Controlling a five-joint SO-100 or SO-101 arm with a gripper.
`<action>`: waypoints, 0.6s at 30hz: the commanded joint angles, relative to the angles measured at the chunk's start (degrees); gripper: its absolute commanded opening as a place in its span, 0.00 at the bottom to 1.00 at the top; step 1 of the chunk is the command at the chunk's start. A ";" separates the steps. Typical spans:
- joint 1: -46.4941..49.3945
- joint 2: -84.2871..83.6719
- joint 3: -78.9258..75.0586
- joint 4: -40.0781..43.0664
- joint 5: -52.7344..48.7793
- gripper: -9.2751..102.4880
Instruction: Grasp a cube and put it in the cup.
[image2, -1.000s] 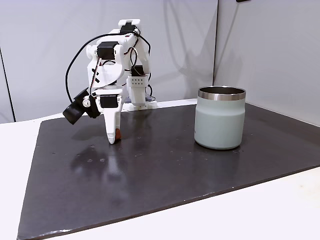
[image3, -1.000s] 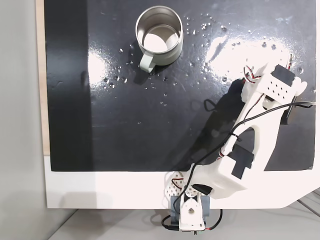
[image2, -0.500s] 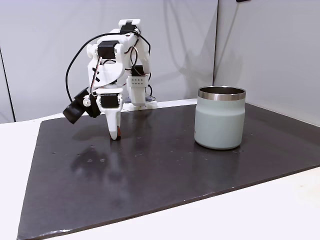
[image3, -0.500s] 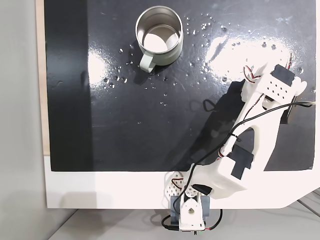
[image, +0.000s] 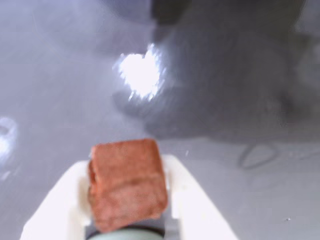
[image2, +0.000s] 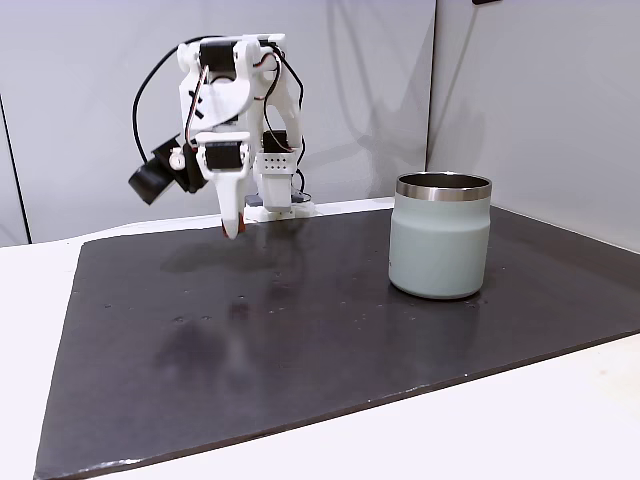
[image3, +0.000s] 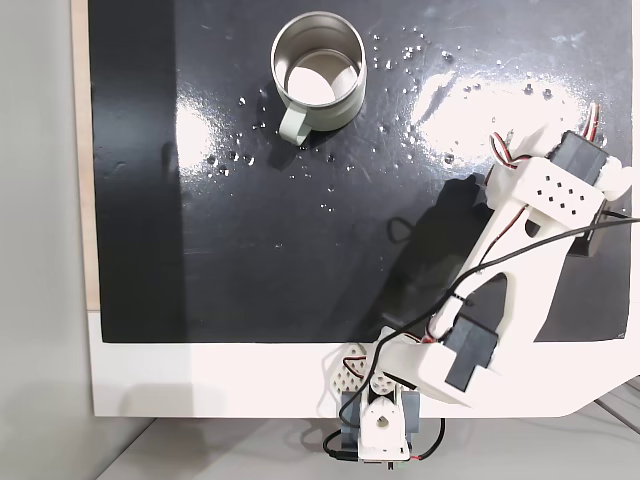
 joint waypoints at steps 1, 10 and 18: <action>-0.88 8.09 -4.66 3.25 0.70 0.14; -3.43 19.60 -14.68 9.40 0.79 0.14; -7.12 21.18 -19.86 11.43 1.41 0.14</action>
